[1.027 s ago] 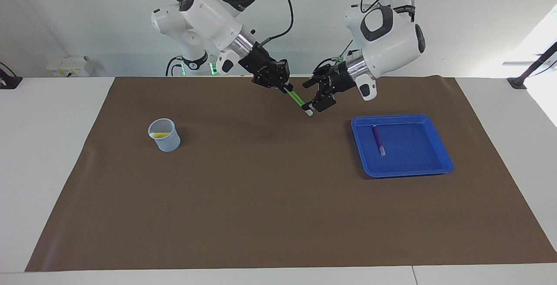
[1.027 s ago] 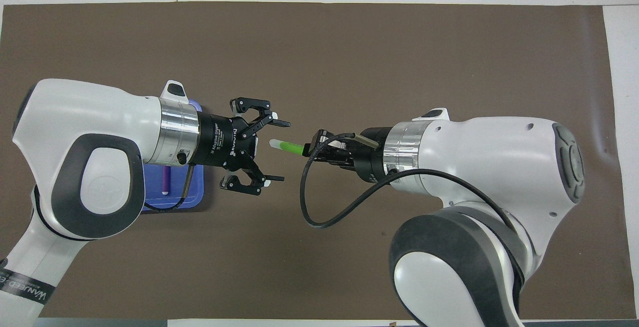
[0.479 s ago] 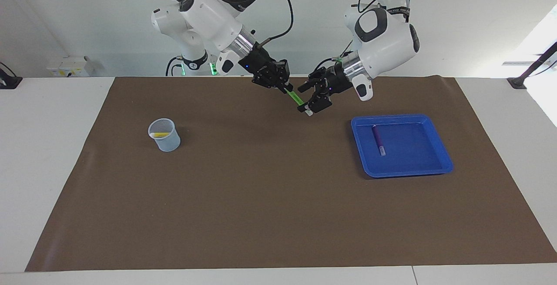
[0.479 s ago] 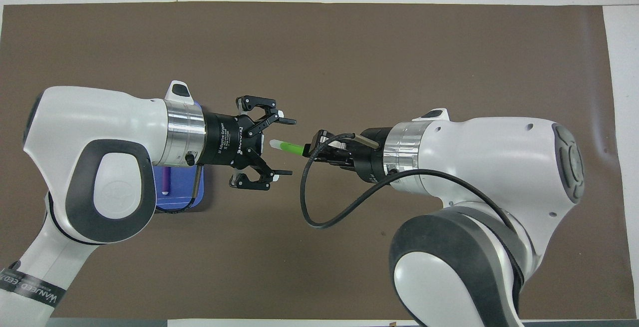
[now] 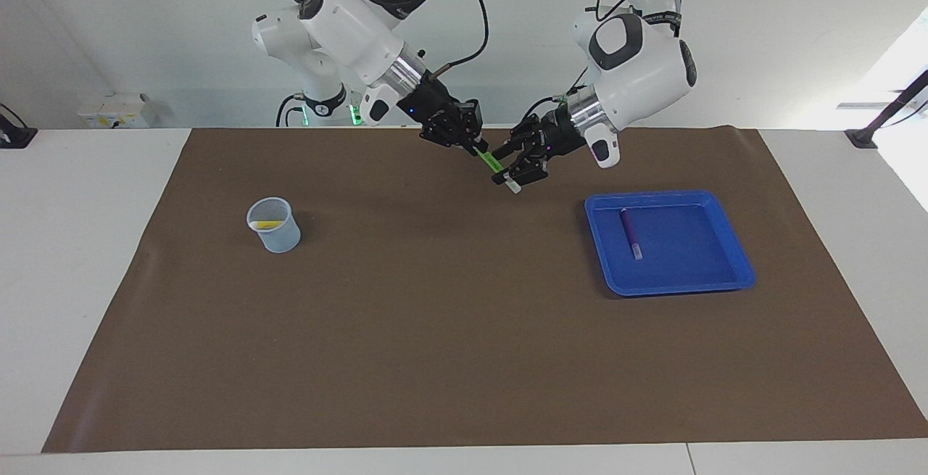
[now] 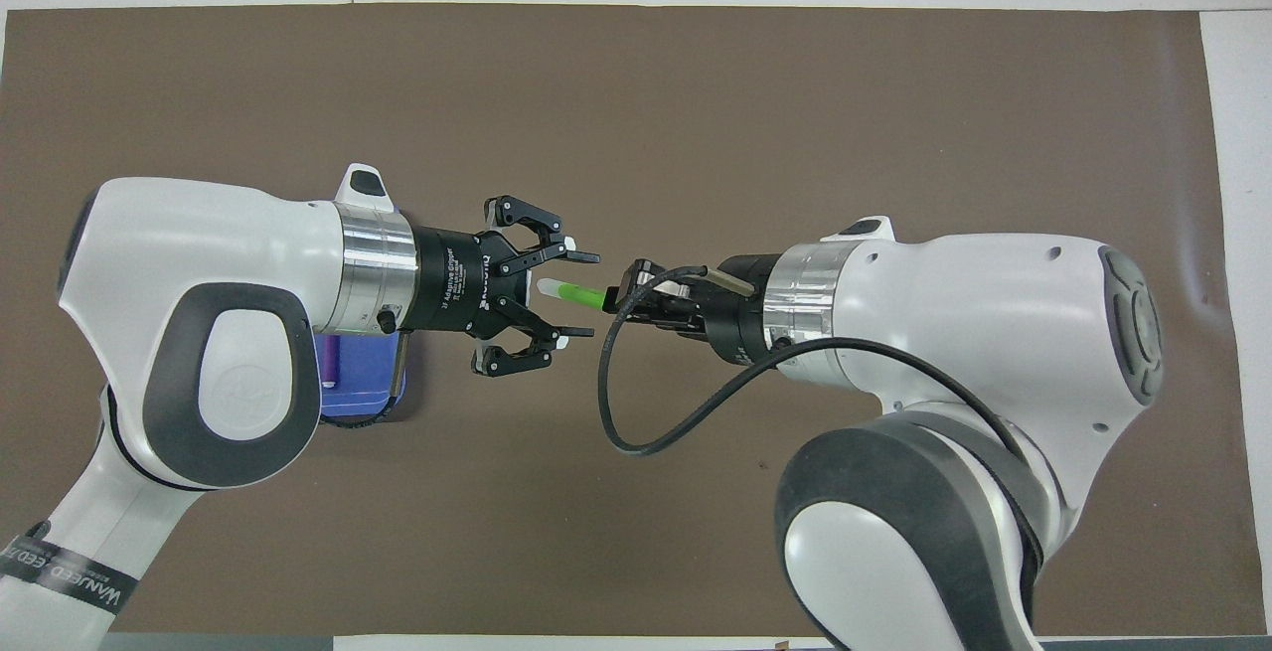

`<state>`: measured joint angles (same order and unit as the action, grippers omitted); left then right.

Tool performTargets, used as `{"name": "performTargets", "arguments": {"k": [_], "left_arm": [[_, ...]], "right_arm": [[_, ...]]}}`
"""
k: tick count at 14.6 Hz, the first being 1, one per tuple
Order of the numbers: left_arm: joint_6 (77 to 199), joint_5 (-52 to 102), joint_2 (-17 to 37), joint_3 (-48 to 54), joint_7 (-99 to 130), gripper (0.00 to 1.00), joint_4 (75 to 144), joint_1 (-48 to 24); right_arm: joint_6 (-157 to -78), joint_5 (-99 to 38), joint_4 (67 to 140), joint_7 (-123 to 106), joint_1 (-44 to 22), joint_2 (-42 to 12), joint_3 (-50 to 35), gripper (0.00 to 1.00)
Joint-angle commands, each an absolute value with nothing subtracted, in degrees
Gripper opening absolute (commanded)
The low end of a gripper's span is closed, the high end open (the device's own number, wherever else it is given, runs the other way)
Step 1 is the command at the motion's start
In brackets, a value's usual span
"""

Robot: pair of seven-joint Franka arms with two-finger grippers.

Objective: Right arm passes pens to left for tray arrangement
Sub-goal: 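Grasp the green marker with the left gripper while the right gripper releases, then place the green marker in the tray beside the purple marker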

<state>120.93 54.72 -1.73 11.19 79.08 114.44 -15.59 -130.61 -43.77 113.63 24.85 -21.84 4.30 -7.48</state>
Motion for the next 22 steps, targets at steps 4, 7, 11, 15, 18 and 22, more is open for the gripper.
{"name": "performTargets", "arguments": {"k": [4, 7, 11, 15, 18, 22], "left_arm": [[122.6, 56.0, -2.8, 10.6, 78.0, 0.0, 116.1, -16.4], [122.7, 56.0, -2.8, 10.5, 77.9, 0.0, 116.0, -16.3], [123.3, 56.0, -2.9, 10.5, 78.1, 0.0, 116.0, -15.8], [123.3, 56.0, -2.9, 10.5, 78.1, 0.0, 116.0, -15.0], [123.6, 56.0, -2.8, 10.4, 78.0, 0.0, 116.0, -14.8], [123.7, 55.6, -2.7, 10.4, 78.0, 0.0, 115.9, -14.0]], "right_arm": [[-131.3, -45.0, 115.2, 24.4, -21.4, 5.8, -7.6, 0.03], [-131.3, -45.0, 115.2, 24.4, -21.4, 5.8, -7.6, 0.03], [-131.1, -45.0, 115.1, 24.7, -21.4, 5.8, -7.6, 0.5], [-130.3, -44.2, 114.9, 24.5, -21.1, 5.7, -7.5, 1.0], [-122.1, -34.0, 113.6, 24.1, -18.4, 6.0, -7.0, 1.0], [-106.6, -16.5, 110.0, 13.8, -12.3, 7.1, -7.0, 1.0]]}}
